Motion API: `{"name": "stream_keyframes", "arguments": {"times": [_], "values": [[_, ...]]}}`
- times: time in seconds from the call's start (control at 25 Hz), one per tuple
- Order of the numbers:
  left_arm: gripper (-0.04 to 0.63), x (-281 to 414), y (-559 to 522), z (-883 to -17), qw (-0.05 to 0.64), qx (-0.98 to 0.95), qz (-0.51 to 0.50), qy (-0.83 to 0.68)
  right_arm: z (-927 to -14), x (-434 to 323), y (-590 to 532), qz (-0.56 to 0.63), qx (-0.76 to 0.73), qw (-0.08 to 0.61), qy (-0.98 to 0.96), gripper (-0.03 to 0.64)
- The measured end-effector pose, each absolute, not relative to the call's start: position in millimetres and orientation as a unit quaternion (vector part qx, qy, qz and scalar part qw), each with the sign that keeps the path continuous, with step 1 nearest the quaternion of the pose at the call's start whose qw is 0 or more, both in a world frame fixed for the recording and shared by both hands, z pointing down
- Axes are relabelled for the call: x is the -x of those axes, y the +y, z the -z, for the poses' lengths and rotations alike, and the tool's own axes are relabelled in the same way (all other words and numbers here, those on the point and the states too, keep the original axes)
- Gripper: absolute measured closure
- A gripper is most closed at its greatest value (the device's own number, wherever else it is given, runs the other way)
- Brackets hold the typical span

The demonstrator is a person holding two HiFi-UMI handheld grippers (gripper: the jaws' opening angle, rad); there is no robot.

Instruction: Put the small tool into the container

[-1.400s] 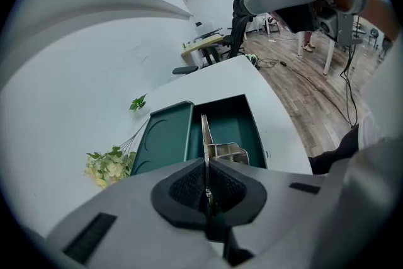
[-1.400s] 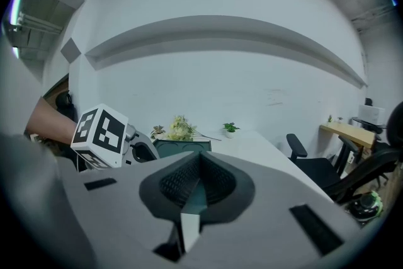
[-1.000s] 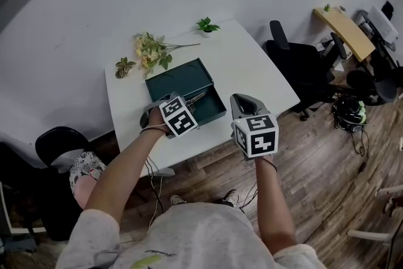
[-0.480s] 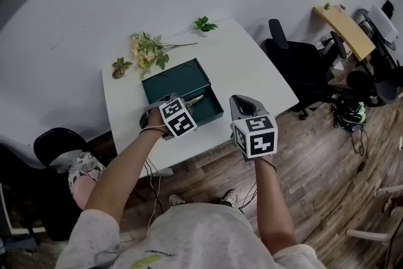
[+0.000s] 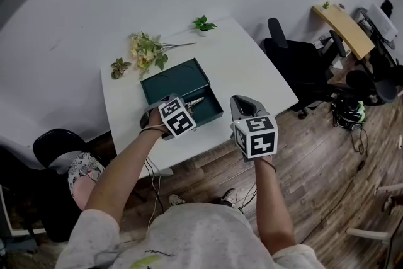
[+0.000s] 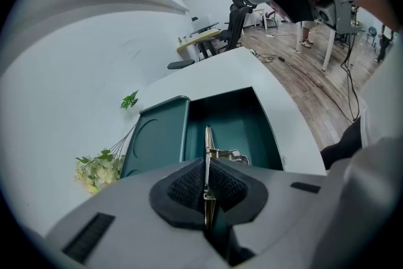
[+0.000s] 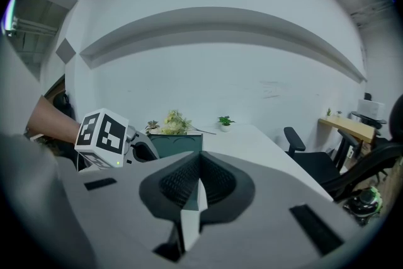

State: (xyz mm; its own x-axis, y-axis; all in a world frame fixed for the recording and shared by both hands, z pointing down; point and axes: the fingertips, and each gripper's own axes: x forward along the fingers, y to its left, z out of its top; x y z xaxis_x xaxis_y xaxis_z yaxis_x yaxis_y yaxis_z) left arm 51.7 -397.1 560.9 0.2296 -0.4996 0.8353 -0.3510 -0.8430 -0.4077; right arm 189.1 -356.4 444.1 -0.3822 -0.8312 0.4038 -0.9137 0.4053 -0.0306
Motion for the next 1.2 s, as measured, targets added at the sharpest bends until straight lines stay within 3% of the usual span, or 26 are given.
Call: {"name": "stream_keyframes", "arguments": {"times": [0.52,1.2], "values": [[0.545,-55.2,-388.5,-566.2,0.012,0.802,0.53,0.275,-446.4,-189.3,-351.7,-0.13,-0.532,0.164,-0.82,0.612],[0.496,-61.1,-377.4,-580.1,0.002,0.807,0.531,0.258,-451.0,-197.0,-340.6,-0.135,-0.542,0.167,-0.812,0.612]]}}
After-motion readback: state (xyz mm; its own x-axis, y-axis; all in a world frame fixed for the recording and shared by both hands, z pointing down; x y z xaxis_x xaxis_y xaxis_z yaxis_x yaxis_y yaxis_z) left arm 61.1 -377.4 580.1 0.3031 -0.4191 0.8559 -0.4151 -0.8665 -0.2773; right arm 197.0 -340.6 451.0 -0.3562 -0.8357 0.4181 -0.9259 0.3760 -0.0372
